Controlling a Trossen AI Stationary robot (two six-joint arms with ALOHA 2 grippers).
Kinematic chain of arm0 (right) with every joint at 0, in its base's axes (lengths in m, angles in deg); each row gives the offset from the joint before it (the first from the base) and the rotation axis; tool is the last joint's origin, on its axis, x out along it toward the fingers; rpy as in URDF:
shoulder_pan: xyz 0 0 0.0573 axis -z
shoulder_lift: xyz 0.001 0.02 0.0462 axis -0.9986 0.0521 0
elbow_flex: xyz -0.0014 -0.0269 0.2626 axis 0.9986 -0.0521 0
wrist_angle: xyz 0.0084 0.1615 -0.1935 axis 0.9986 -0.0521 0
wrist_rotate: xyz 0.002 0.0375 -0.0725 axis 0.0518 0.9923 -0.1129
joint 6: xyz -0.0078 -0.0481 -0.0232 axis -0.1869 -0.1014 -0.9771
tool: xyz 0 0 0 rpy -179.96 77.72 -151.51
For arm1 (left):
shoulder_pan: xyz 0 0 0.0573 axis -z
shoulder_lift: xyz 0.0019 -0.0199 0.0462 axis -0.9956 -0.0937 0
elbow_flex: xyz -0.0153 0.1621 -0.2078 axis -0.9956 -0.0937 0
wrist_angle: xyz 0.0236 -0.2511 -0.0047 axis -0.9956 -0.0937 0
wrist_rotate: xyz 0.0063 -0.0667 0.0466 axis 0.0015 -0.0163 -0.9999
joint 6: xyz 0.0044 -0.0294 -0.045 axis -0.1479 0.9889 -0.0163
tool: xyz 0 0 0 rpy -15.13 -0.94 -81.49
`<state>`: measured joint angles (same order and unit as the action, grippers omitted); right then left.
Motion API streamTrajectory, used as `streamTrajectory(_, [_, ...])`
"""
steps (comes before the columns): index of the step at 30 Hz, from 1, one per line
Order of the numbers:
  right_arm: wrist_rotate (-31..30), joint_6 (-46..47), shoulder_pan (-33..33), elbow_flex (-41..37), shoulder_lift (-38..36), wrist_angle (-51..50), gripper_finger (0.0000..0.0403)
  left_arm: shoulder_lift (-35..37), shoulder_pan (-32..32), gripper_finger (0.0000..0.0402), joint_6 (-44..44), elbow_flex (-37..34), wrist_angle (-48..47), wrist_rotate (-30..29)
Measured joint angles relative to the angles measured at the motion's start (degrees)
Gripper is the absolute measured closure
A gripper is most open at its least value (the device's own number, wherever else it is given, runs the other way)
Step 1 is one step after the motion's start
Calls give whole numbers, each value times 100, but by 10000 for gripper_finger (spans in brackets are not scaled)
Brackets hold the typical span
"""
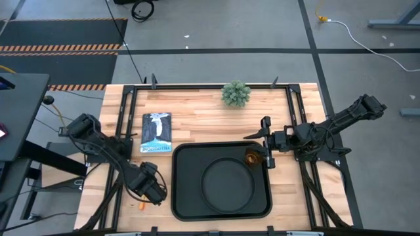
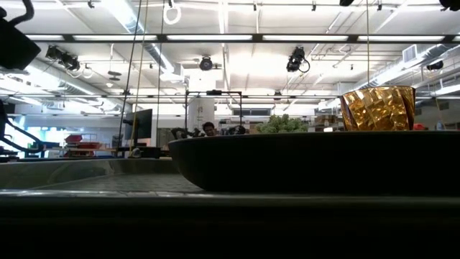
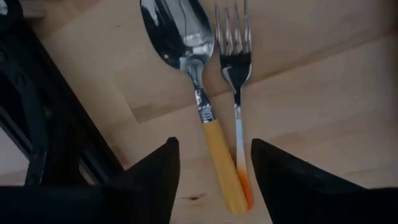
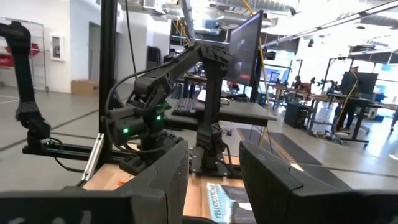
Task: Pick and place plate/cup/fork/spoon on tray
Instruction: Put the orange spoon on the black tray
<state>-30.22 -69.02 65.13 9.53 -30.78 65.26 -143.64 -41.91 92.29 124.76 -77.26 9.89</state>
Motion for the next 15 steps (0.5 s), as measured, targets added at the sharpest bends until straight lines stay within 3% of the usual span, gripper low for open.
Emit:
streamTrajectory(8, [5,0,2,0,1,7,254,-64,434,231,174,-78,-295,62])
streamTrajectory(15, [6,34,-1,0,2,10,254,-64,577,248,583,-468,516,66])
